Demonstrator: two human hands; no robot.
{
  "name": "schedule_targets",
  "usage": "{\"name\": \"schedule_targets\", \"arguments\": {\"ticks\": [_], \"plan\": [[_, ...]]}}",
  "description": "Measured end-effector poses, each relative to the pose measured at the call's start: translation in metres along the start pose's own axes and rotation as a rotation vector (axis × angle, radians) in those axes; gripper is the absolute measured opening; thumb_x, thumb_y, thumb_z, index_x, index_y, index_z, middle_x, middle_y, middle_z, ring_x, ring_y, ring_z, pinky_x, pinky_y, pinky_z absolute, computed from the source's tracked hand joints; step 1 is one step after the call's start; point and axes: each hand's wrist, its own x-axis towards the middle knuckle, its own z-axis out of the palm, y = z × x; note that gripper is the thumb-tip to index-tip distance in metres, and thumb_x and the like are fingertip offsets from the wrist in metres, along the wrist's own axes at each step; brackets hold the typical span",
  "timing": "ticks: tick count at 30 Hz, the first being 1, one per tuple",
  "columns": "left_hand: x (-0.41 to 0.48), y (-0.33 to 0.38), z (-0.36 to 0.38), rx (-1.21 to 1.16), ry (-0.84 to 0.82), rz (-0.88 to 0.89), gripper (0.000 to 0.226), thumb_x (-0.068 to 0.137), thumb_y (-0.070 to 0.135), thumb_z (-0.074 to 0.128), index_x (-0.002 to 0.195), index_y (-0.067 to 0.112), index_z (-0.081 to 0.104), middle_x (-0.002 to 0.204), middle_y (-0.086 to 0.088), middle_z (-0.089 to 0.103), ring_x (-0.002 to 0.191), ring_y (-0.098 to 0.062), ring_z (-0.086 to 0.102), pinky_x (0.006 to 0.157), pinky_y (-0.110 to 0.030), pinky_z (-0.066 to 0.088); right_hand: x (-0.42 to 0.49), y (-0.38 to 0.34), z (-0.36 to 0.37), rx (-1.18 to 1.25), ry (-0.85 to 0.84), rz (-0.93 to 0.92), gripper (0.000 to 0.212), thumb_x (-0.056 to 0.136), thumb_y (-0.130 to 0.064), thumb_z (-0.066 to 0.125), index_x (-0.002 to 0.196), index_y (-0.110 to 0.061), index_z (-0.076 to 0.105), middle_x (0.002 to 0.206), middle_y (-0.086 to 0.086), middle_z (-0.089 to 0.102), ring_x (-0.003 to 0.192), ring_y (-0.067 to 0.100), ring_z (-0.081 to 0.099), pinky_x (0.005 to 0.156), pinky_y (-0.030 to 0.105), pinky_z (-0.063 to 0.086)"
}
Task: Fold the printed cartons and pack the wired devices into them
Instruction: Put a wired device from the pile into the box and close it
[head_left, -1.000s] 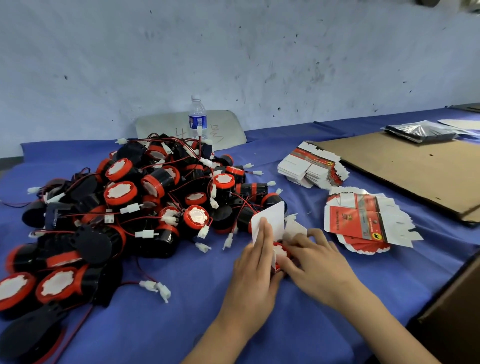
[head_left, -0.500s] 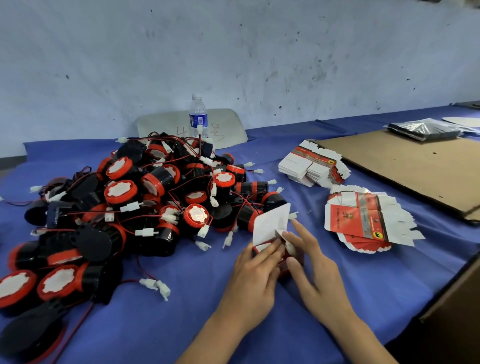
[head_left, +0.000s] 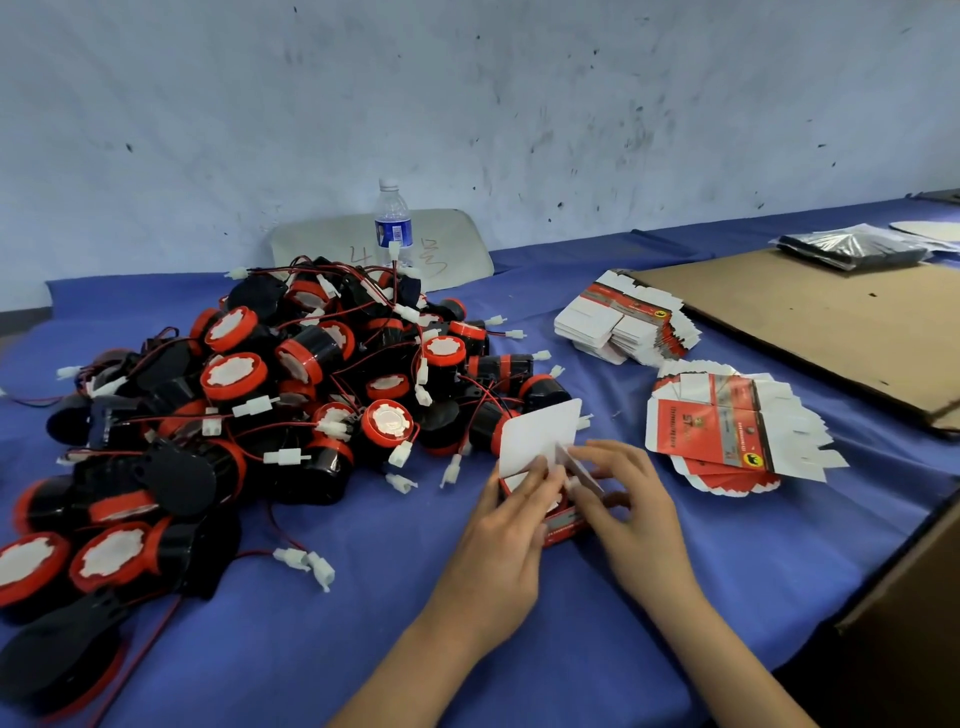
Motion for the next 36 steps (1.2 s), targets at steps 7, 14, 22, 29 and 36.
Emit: {"name": "schedule_targets", "arguments": {"ticks": [7,14,22,29,36], "plan": [[-0.001,-0.001,-0.002,-0.05,0.0,0.013,0.055,0.1,0.004,0.04,0.149,0.027,0.03,0.152,0.024,0.016,0.146,-0.005,0.007,0.115,-0.014,0.017,0.008,-0.001,0.007,0.102,0.017,0.162,0.029,0.079,0.008,0.062,0.085,-0.019,0.071,0.1,-0.006,0.068,0.089,0.017,0.063,0.077,0.031,0.05],[-0.001,-0.003,0.001,0.013,-0.055,-0.023,0.061,0.098,0.0,0.037,0.147,0.035,0.032,0.16,0.019,0.006,0.148,-0.012,-0.002,0.111,-0.034,0.035,0.009,-0.003,-0.002,-0.028,-0.111,0.053,0.026,0.081,0.008,0.058,0.084,-0.013,0.072,0.108,-0.009,0.06,0.088,0.011,0.06,0.072,0.023,0.048],[-0.001,-0.002,0.005,0.182,0.004,-0.048,0.066,0.091,-0.001,0.032,0.147,0.033,0.035,0.159,0.012,0.017,0.148,-0.026,-0.013,0.118,-0.032,-0.011,0.0,0.007,-0.011,0.062,-0.199,0.044,0.036,0.088,0.006,0.055,0.095,-0.022,0.076,0.114,-0.005,0.059,0.096,0.004,0.061,0.077,0.017,0.05],[0.005,-0.007,0.007,-0.129,0.138,-0.089,0.024,0.094,0.02,0.061,0.116,0.022,0.07,0.138,0.008,0.054,0.146,-0.012,0.019,0.112,-0.038,0.037,0.049,-0.006,-0.02,0.524,-0.012,0.24,0.032,0.088,-0.044,0.054,0.08,-0.015,0.067,0.089,-0.001,0.073,0.088,0.013,0.067,0.08,0.023,0.053],[0.005,-0.019,0.001,-0.199,0.167,-0.003,0.023,0.095,0.01,0.057,0.113,0.015,0.071,0.136,0.007,0.056,0.142,0.007,0.016,0.106,-0.023,0.04,0.08,-0.023,-0.001,0.219,-0.609,0.348,0.074,0.08,-0.063,0.059,0.098,0.009,0.063,0.087,0.011,0.061,0.082,0.025,0.054,0.083,0.038,0.04]]}}
